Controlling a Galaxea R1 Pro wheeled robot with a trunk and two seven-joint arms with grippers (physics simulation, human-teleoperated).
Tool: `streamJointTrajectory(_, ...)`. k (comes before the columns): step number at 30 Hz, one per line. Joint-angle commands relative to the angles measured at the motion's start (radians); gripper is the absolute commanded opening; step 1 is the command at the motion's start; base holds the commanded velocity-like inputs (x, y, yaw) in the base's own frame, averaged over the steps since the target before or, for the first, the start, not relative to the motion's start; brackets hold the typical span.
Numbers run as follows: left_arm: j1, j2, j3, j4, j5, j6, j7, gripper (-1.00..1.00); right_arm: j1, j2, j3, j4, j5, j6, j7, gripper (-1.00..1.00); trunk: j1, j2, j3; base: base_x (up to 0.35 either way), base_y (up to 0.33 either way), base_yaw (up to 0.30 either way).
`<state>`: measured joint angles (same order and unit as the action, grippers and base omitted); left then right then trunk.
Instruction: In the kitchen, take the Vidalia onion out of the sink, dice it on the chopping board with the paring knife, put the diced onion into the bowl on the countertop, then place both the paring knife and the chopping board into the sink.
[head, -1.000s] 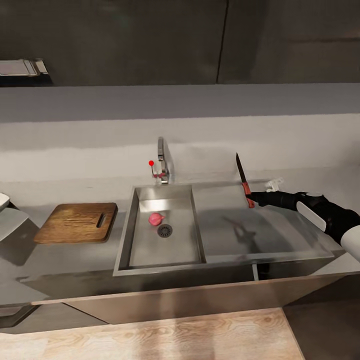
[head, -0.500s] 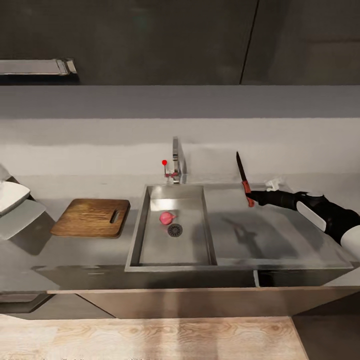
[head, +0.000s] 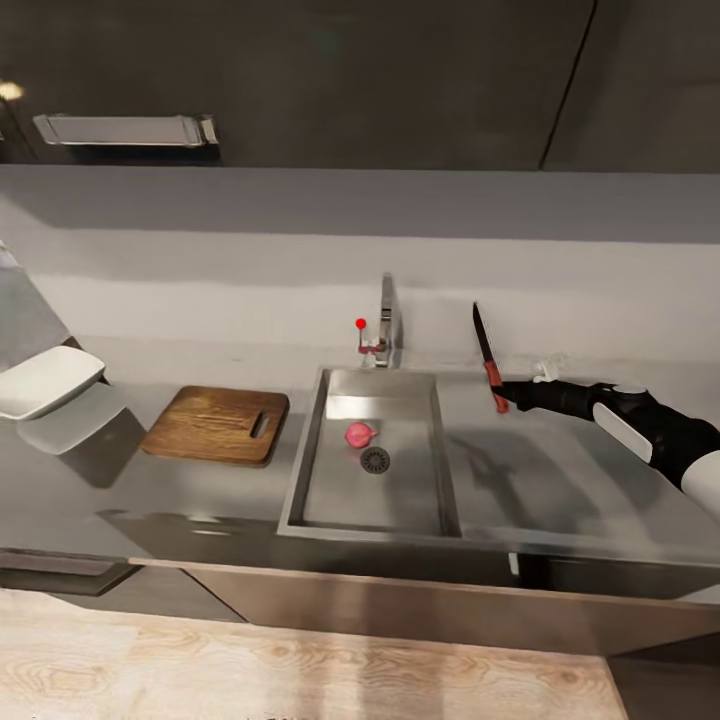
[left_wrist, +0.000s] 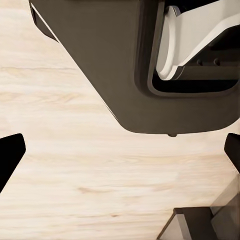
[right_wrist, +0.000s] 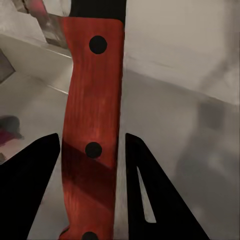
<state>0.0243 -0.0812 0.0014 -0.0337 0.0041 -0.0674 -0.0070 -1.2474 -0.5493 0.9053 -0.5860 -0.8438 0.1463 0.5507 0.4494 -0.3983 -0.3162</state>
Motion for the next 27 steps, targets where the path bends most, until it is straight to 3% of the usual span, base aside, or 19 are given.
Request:
streamJointTrajectory(1, 0.000, 0.000, 0.000, -0.001, 0.000, -0.002, -0.001, 1.00, -0.001, -0.001, 0.004, -0.002, -0.011, 0.006, 0.000, -1.00, 0.001, -0.002, -0.002, 0.000, 0.000, 0.153)
streamJointTrajectory(22, 0.000, 0.009, 0.000, -0.002, 0.001, -0.002, 0.002, 1.00, 0.003, -0.001, 0.006, -0.002, -0.012, -0.023, 0.001, -1.00, 0.001, -0.002, 0.008, 0.000, 0.000, 0.021)
streamJointTrajectory(27, 0.000, 0.044, 0.000, -0.046, 0.001, -0.002, 0.004, 1.00, 0.003, -0.001, 0.007, -0.002, -0.011, -0.022, 0.000, -1.00, 0.001, -0.002, 0.008, 0.000, 0.000, 0.000)
